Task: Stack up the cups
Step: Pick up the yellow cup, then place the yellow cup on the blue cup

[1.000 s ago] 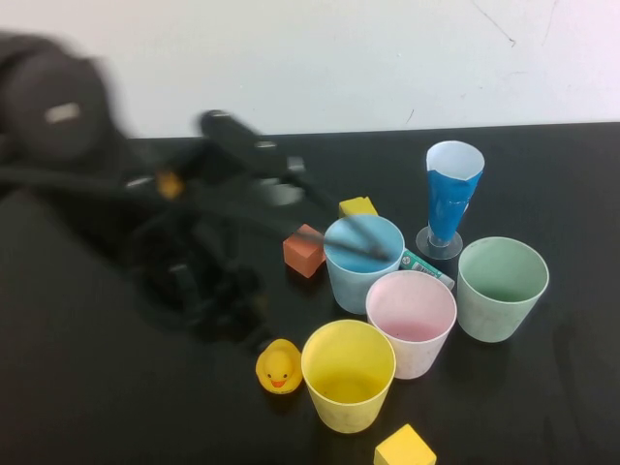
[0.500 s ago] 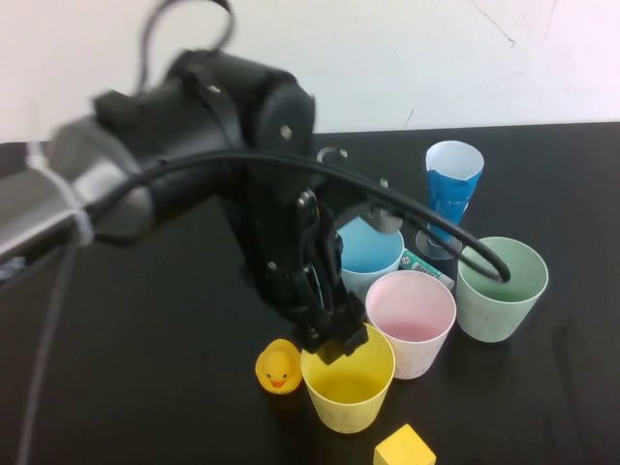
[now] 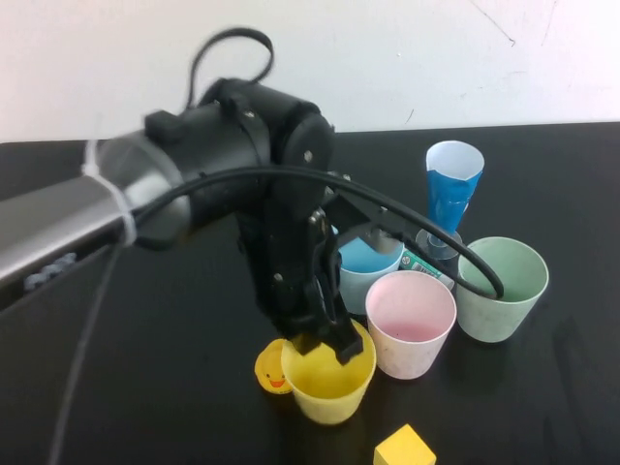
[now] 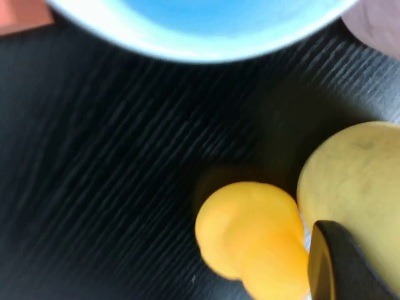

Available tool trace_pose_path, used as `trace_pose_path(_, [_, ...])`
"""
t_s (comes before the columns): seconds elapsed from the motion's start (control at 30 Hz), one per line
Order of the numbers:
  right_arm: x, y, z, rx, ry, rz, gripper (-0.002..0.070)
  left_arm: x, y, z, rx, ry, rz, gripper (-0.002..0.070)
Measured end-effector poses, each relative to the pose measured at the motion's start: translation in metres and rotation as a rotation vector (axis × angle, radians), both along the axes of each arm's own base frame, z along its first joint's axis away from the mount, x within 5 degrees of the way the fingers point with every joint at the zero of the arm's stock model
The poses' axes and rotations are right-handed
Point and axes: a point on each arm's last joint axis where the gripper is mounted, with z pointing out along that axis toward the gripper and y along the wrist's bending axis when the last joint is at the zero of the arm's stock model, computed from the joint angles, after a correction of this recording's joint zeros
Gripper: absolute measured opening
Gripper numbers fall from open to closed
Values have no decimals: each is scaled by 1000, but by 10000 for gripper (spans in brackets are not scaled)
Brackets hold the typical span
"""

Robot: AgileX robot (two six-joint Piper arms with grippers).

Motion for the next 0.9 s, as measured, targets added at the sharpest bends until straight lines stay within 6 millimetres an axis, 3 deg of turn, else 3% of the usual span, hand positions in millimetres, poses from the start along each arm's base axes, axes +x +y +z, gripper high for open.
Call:
trace_pose_path(0.13, [0,0,0,0,0,0,-3,-11,10,30,-38,-66,28,6])
trace_pose_path(0.3, [0,0,0,0,0,0,-3,-34,31,83,-147,-219,69,5])
trace_pose_path(0.47, [0,0,0,0,0,0,-3,-31,30,109,-303,-416,84,5])
trace_pose_path(0.63, [0,0,0,0,0,0,-3,-6,14,96,-341,-506,107,5])
trace_pose_path(0.9, [0,1,-1,8,8,8,-3,41,6,63,-252,-470,235,5])
